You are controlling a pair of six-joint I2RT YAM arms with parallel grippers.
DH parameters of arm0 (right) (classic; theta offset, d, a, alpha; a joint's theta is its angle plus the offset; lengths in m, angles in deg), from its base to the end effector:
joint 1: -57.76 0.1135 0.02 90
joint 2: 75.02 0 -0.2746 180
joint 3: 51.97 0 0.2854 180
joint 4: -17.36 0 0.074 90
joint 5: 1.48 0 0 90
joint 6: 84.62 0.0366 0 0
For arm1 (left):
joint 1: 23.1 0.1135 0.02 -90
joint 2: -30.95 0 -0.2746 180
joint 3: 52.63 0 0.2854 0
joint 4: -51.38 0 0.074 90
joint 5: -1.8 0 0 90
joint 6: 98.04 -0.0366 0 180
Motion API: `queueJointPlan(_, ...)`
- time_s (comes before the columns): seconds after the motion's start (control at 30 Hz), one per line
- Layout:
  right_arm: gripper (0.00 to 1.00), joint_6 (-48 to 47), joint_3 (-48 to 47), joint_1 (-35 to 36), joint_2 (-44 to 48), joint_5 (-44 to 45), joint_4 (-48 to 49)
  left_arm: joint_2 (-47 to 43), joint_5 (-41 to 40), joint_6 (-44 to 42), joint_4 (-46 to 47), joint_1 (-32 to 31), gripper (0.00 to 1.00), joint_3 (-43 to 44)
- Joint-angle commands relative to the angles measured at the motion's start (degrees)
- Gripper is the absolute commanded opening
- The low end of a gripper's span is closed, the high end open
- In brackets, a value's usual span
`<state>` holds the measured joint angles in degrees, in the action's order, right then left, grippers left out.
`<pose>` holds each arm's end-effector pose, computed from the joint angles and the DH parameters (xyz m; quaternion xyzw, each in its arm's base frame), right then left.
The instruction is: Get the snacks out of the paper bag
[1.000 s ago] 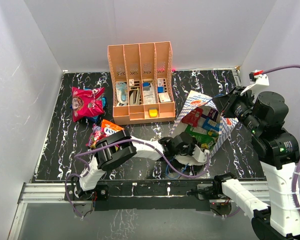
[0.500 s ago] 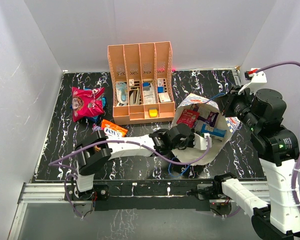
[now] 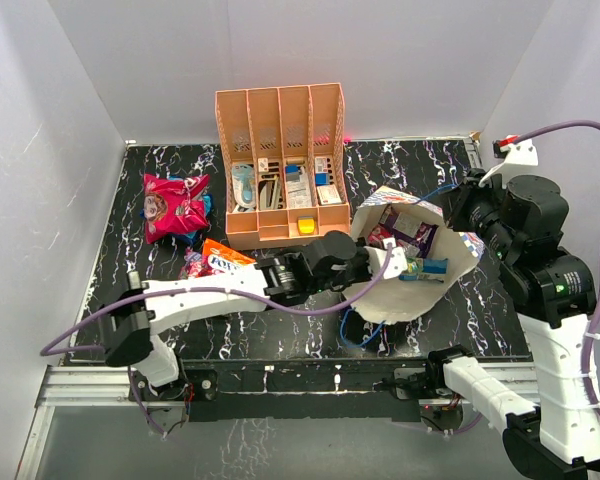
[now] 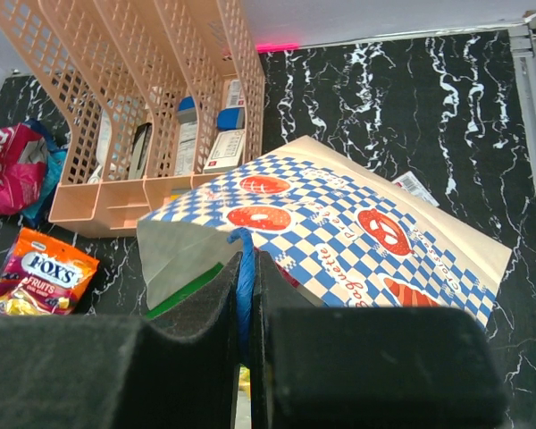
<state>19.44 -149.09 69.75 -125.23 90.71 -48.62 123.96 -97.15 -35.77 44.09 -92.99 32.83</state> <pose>0.1409 0.0285 0.4968 0.0258 0.8140 0.1156 0.5687 0.1511 -0.3960 0.3220 0.5632 0.5561 -0.1610 0.5896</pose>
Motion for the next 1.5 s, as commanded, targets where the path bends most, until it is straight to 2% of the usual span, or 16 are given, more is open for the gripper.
queueJointPlan(0.0, 0.08, 1.3, -2.1, 0.0, 1.4, 3.9, 3.2, -8.3, -0.9, 3.5, -1.1, -0.2, 0.0, -0.2)
queueJointPlan(0.2, 0.08, 1.6, -2.3, -0.1, 1.7, 2.9, 3.0, -14.3, -0.3, 9.8, -4.5, -0.2, 0.0, 1.4)
queueJointPlan(0.3, 0.08, 2.2, -2.4, 0.0, 2.0, 2.2, 2.9, -18.3, -2.5, 15.2, -8.6, -0.2, 0.0, 3.5)
queueJointPlan(0.53, 0.08, 3.0, -1.9, 0.0, 3.5, 0.6, 2.9, -27.4, -14.0, 25.9, -22.6, 0.3, 0.0, 5.7)
queueJointPlan(0.77, 0.08, 3.3, -1.5, -0.1, 4.1, 0.2, 2.7, -39.6, -26.3, 30.7, -28.8, 0.8, 0.0, 3.8)
queueJointPlan(0.83, 0.08, 3.4, -1.8, 0.0, 3.8, -0.2, 2.7, -39.6, -32.4, 33.1, -32.4, 0.8, 0.0, 3.0)
queueJointPlan(0.9, 0.08, 3.5, -2.1, 0.0, 3.4, -0.9, 2.8, -37.6, -37.4, 35.5, -38.8, 1.3, 0.0, 2.1)
queueJointPlan(0.93, 0.08, 3.5, -2.2, 0.0, 3.4, -1.1, 2.8, -36.1, -39.1, 39.2, -43.5, 2.1, 0.0, 2.0)
queueJointPlan(0.97, 0.08, 3.6, -2.0, 0.0, 3.4, -1.5, 2.9, -34.9, -38.7, 41.7, -47.3, 5.1, 0.0, 1.7)
queueJointPlan(1.03, 0.08, 3.3, -1.5, -0.1, 3.6, -1.9, 3.4, -34.4, -30.6, 44.4, -49.8, 12.7, 0.0, -0.5)
queueJointPlan(1.17, 0.08, 3.2, -0.9, 0.0, 3.6, -2.2, 3.7, -36.6, -12.0, 47.9, -47.4, 27.0, 0.0, -7.0)
queueJointPlan(1.3, 0.08, 3.4, -0.7, -0.1, 3.3, -3.3, 4.5, -35.2, -0.7, 50.3, -44.8, 34.8, 0.0, -9.8)
queueJointPlan(1.47, 0.08, 3.5, 0.0, -0.1, 3.3, -3.6, 5.0, -31.5, 9.7, 52.1, -44.8, 43.6, 0.0, -10.3)
